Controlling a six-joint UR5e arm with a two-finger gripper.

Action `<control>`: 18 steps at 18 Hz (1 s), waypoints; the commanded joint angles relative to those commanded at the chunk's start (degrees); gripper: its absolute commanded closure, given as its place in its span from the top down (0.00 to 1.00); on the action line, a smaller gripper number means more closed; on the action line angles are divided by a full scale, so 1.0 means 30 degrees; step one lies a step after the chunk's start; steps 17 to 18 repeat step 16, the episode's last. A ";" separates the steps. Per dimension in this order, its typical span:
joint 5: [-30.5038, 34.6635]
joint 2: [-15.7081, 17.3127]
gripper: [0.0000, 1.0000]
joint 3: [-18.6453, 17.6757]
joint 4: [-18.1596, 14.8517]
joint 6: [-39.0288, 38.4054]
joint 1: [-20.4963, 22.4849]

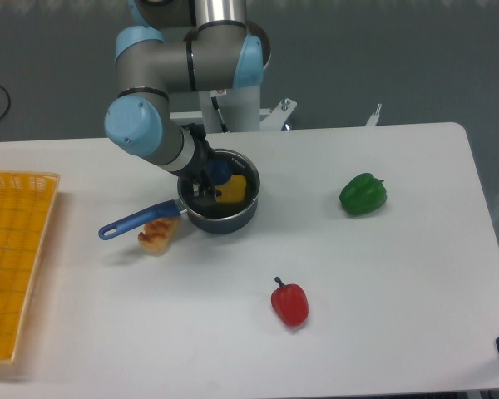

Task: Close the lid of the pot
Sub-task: 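Press the lid down on the saucepan while holding the knob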

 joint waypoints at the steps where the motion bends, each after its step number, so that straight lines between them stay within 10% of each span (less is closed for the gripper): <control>1: -0.0816 0.0029 1.00 0.0380 0.0029 -0.0029 0.0204; 7: -0.5131 0.0146 1.00 0.3047 0.0698 0.0263 0.2987; 18: -0.7588 0.0584 1.00 0.3871 0.1934 0.2636 0.5886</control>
